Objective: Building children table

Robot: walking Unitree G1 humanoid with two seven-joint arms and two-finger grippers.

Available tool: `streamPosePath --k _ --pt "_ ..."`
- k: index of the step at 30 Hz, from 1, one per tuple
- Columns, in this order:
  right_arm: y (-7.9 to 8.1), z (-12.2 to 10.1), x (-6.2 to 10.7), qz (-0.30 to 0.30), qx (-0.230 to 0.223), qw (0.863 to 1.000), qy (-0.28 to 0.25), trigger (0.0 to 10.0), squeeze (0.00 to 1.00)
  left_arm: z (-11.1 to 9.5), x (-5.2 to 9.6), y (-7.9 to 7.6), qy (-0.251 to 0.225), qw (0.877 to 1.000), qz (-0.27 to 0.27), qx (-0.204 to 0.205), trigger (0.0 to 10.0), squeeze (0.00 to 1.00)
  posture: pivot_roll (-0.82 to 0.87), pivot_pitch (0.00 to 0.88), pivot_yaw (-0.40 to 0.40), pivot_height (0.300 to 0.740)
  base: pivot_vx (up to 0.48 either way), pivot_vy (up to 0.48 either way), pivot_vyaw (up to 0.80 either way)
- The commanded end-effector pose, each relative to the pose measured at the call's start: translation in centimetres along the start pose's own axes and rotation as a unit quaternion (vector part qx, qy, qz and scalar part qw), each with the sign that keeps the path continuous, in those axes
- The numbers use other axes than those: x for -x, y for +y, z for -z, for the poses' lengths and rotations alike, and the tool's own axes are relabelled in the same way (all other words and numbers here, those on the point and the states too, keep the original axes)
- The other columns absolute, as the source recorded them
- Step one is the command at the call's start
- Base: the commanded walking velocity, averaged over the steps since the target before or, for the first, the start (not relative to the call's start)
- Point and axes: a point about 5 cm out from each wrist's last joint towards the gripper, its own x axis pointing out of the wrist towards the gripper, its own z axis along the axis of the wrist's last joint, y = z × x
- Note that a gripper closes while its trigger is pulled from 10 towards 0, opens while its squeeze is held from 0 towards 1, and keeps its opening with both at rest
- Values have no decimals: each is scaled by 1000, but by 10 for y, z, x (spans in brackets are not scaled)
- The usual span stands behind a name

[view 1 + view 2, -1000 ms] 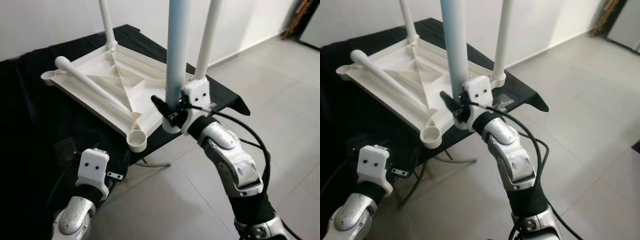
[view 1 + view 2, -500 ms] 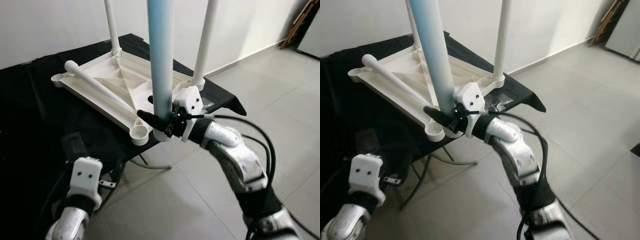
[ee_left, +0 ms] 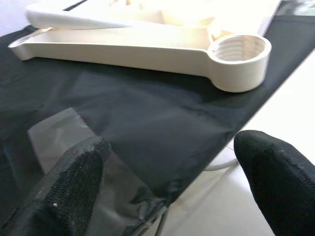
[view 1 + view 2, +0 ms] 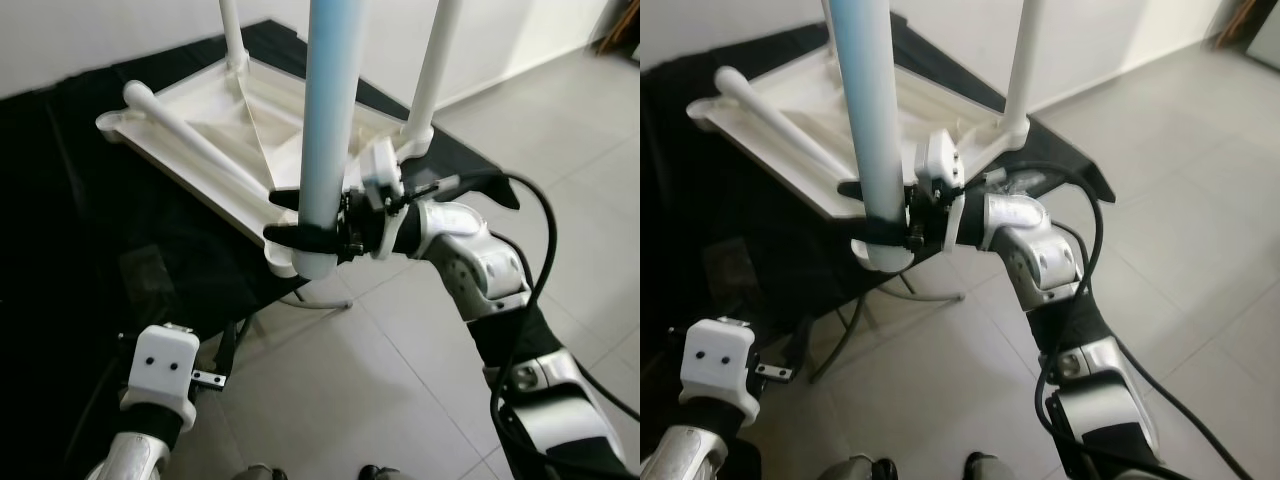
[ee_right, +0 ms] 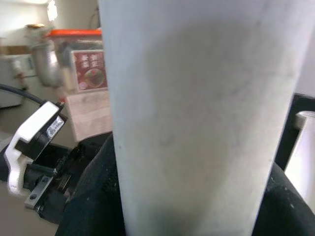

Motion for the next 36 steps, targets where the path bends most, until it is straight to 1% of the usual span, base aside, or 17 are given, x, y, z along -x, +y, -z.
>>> streamPosePath --k 1,6,10,13,15,16,17,18,19,20,24,26,28,30,33,34,36 --pt "-5 -5 -2 -33 20 999 3 10000 0 -2 6 -1 7 1000 18 -1 10000 0 49 336 27 740 0 0 0" --pt "-16 -18 -3 -71 44 996 22 10000 0 -7 11 -3 5 1000 30 1 10000 0 52 356 26 740 0 0 0" --pt "-21 -31 -4 -125 80 986 70 10000 0 -13 17 -5 4 999 35 2 10000 0 49 404 26 740 0 0 0" --pt "-25 -33 -6 -127 87 985 81 10000 0 -15 18 -5 4 999 36 3 10000 0 47 409 26 740 0 0 0" --pt "-26 -33 -6 -127 87 985 82 10000 0 -15 18 -5 4 999 36 3 10000 0 47 409 26 740 0 0 0" --pt "-29 -34 -8 -123 83 986 80 10000 0 -16 19 -5 4 999 37 3 10000 0 46 431 25 740 0 0 0" --pt "-32 -34 -11 -118 70 988 71 10000 0 -17 19 -5 4 999 38 3 10000 0 46 440 26 740 0 0 0" --pt "-32 -34 -11 -118 70 988 71 10000 0 -17 19 -5 4 999 38 3 10000 0 46 440 26 740 0 0 0" --pt "-35 -32 -15 -115 48 990 60 10000 0 -19 20 -5 4 999 39 3 10000 0 52 452 28 740 0 0 0" --pt "-36 -31 -17 -116 43 991 58 10000 0 -20 21 -5 5 999 39 3 10000 0 52 452 28 740 0 0 0" --pt "-40 -29 -26 -110 38 992 55 10000 0 -23 23 -5 7 999 40 2 10000 0 57 468 38 740 0 0 0" --pt "-40 -29 -27 -109 37 992 55 10000 0 -23 23 -5 7 999 40 2 10000 0 57 468 38 740 0 0 0" --pt "-40 -32 -33 -112 52 990 62 10000 0 -24 24 -5 9 999 40 1 10000 0 56 472 40 740 0 0 0" --pt "-41 -33 -36 -111 57 990 64 10000 0 -24 23 -5 9 999 41 1 10000 0 56 472 40 740 0 0 0" --pt "-40 -40 -42 -126 81 986 69 10000 0 -24 22 -4 10 999 40 1 10000 0 52 473 38 740 0 0 0" --pt "-39 -47 -45 -137 89 985 61 10000 0 -24 21 -4 10 999 40 1 10000 0 48 469 32 740 0 0 0" --pt "-39 -51 -47 -144 93 984 55 10000 0 -24 20 -4 11 999 40 1 10000 0 48 469 32 740 0 0 0"
